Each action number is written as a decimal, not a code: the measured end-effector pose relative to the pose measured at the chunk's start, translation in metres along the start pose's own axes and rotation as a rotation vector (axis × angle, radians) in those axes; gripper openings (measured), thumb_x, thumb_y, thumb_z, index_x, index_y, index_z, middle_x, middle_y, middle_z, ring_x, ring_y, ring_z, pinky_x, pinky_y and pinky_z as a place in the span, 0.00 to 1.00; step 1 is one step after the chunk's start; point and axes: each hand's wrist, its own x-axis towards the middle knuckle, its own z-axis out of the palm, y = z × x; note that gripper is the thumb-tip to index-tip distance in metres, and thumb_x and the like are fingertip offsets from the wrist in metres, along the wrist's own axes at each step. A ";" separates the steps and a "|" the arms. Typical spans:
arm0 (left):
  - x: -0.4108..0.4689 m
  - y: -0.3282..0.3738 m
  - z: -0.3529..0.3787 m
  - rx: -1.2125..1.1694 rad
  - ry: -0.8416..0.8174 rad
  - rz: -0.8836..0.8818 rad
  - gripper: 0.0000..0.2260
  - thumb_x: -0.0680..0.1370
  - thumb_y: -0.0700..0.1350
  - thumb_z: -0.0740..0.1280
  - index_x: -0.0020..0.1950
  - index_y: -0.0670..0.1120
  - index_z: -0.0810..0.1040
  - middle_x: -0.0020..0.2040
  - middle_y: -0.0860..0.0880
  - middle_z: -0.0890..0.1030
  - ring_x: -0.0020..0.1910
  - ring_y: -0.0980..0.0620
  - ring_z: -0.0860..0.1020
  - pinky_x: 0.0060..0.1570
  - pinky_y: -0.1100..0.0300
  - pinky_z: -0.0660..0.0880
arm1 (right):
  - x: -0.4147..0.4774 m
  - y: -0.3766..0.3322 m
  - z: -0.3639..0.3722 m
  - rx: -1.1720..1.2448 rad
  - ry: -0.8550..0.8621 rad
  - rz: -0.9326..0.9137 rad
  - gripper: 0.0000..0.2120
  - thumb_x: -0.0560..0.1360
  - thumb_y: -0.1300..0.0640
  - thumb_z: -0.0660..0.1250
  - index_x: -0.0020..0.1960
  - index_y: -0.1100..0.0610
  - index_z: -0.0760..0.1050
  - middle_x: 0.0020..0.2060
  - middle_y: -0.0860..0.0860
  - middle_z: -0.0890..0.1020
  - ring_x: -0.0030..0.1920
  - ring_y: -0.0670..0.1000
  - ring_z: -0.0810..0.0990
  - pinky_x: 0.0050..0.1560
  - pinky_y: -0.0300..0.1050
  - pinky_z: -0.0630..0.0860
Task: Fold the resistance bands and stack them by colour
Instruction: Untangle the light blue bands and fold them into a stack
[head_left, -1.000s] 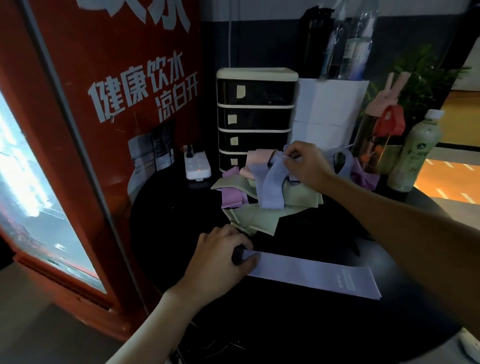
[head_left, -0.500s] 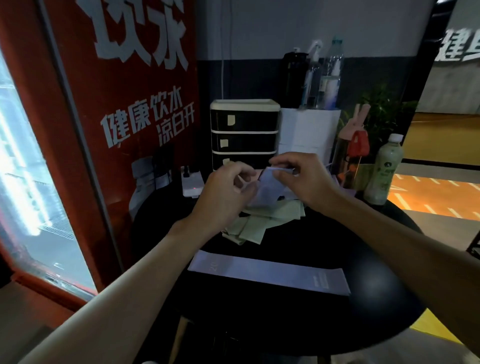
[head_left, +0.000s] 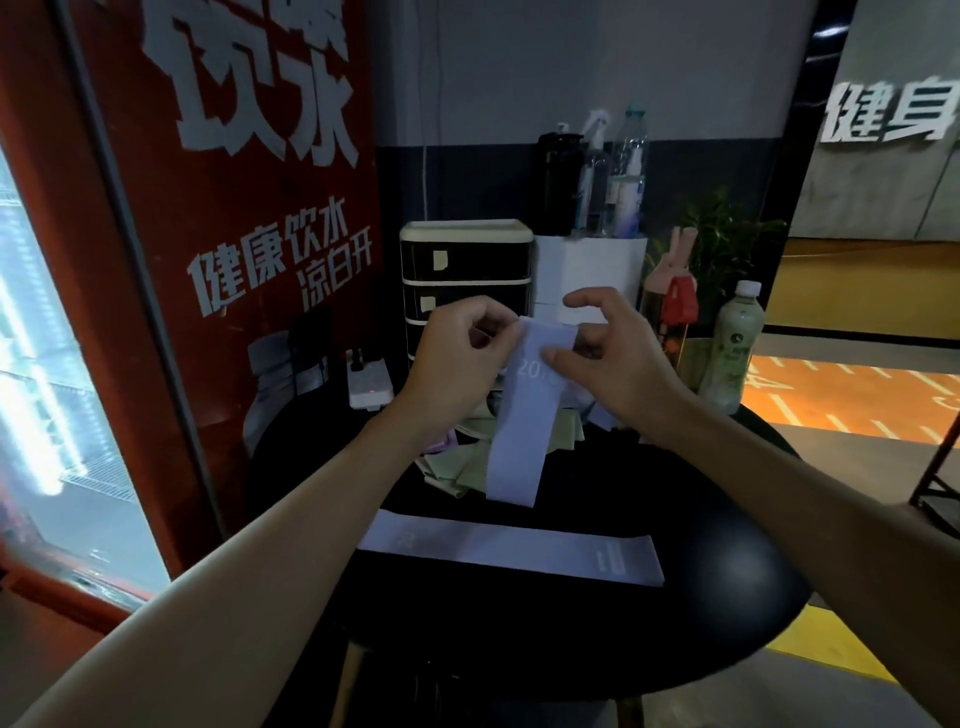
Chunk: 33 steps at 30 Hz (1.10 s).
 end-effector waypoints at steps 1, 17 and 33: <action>0.000 0.001 0.000 -0.004 0.001 -0.011 0.05 0.80 0.38 0.67 0.45 0.44 0.79 0.37 0.52 0.78 0.34 0.60 0.76 0.36 0.64 0.77 | -0.001 -0.001 0.000 0.019 0.014 0.024 0.21 0.74 0.65 0.71 0.62 0.58 0.67 0.41 0.68 0.81 0.39 0.64 0.80 0.42 0.60 0.78; 0.015 0.018 -0.010 -0.053 -0.022 -0.031 0.02 0.78 0.37 0.70 0.49 0.40 0.82 0.41 0.47 0.82 0.38 0.59 0.80 0.39 0.66 0.77 | -0.001 -0.010 0.008 0.132 0.029 0.109 0.21 0.74 0.63 0.72 0.62 0.54 0.67 0.43 0.52 0.86 0.47 0.52 0.85 0.52 0.55 0.81; 0.026 0.020 -0.028 -0.157 0.221 -0.054 0.03 0.79 0.38 0.68 0.47 0.42 0.82 0.36 0.48 0.82 0.31 0.62 0.77 0.33 0.66 0.72 | -0.021 0.017 0.014 0.317 -0.140 0.262 0.27 0.73 0.66 0.72 0.68 0.59 0.67 0.46 0.53 0.86 0.48 0.53 0.85 0.51 0.51 0.82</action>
